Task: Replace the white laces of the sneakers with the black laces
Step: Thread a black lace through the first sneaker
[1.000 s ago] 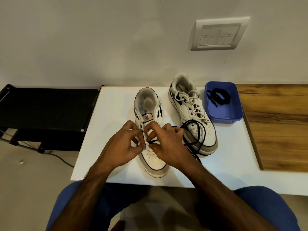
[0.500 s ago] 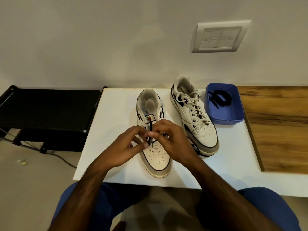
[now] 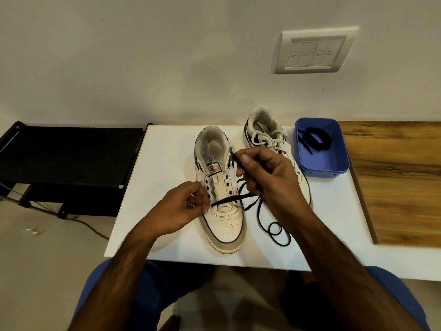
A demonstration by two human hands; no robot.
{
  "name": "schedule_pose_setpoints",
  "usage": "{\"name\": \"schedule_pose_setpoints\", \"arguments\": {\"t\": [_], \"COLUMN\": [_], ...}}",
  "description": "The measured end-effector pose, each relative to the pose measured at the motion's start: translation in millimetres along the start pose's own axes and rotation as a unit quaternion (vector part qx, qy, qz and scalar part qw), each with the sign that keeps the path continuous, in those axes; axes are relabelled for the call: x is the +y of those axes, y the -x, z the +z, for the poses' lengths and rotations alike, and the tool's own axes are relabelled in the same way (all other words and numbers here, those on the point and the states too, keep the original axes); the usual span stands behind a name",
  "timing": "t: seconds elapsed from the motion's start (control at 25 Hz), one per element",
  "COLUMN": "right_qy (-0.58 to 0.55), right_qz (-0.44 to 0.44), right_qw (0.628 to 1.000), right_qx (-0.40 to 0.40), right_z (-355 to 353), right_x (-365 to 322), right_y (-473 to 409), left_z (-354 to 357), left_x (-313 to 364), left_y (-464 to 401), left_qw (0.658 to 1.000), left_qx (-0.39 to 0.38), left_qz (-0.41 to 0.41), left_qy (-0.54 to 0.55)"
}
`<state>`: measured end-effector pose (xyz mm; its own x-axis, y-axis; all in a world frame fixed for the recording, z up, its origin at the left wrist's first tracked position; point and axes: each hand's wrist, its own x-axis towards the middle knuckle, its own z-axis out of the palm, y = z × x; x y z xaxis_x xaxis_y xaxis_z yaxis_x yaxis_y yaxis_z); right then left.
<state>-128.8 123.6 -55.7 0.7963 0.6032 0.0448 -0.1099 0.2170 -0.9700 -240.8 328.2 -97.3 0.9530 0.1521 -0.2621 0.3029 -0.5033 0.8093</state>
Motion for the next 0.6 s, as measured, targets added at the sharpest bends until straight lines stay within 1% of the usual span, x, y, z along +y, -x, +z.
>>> {"name": "schedule_pose_setpoints", "arguments": {"t": [0.12,0.2,0.24,0.36,0.44,0.6], "right_qy": [0.164,0.239,0.282,0.438,0.476,0.515], "right_qz": [-0.012,0.002,0.009,-0.022,-0.046,-0.102], "right_qw": [0.985,0.969,0.957,0.893,0.871,0.846], "right_qx": [-0.044,-0.060,-0.069,-0.102,-0.114,-0.098], "right_z": [4,9,12,23,29,34], "right_x": [7,17,25,49,62,74], "right_y": [2,5,6,7,8,9], "left_z": [-9,-10,-10,-11,-11,-11], "left_x": [-6,-6,-6,-6,-8,-8], "left_y": [2,1,1,0,-1,-1], "left_qw": [0.998,0.996,0.996,0.995,0.995,0.995], "left_qx": [-0.029,-0.029,-0.027,-0.030,-0.030,-0.021], "left_qz": [-0.043,-0.054,-0.057,-0.062,-0.066,-0.073], "left_qy": [0.045,0.059,0.061,0.069,0.070,0.065]}}
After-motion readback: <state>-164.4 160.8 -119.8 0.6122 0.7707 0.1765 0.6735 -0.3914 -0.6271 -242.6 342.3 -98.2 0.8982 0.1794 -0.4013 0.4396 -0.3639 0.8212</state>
